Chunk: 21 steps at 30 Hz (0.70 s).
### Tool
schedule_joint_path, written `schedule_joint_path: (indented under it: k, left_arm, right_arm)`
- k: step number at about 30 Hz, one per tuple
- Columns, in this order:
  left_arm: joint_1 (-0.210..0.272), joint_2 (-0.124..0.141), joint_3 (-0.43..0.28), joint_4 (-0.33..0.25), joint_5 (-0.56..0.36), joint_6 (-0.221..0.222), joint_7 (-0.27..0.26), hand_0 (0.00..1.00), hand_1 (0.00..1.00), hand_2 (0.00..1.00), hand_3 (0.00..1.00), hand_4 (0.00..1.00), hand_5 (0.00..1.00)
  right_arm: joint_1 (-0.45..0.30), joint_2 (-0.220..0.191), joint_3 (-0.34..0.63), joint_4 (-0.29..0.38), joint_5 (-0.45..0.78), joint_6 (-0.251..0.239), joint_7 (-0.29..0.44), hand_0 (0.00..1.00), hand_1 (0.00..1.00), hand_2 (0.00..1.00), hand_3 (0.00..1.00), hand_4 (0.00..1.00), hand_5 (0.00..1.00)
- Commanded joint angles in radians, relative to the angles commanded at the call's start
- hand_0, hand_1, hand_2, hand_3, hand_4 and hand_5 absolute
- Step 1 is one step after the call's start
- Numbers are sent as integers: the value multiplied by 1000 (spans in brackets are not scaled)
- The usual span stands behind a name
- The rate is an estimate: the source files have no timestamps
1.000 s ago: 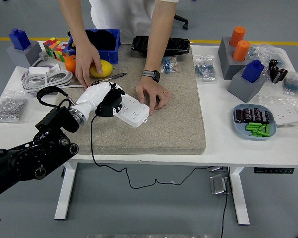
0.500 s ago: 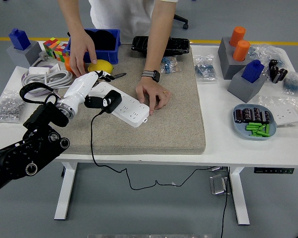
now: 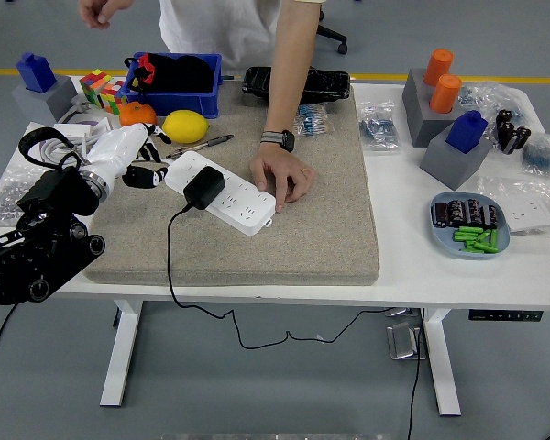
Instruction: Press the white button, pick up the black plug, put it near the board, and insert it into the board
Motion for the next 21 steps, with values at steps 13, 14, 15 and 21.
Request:
schedule_joint_path:
  k: [13, 14, 15, 21]
  left_arm:
    - [-113, -24, 181, 78, -4, -77, 21, 287, 99, 145, 702, 2, 144]
    - [-119, -26, 194, 82, -9, -77, 19, 287, 99, 145, 702, 2, 144]
    - [-124, -28, 206, 85, -13, -76, 17, 280, 94, 142, 715, 2, 129]
    - [-163, -55, 304, 125, -47, -71, 3, 279, 94, 140, 717, 2, 143]
  right_arm:
    - [6, -4, -3, 0, 2, 0, 0, 802, 689, 686, 652, 778, 406]
    - [6, -5, -4, 0, 2, 0, 0, 802, 689, 686, 652, 778, 406]
    - [6, -5, -5, 0, 2, 0, 0, 802, 689, 686, 651, 778, 406]
    - [11, -8, -14, -2, 4, 1, -1, 800, 689, 686, 652, 777, 406]
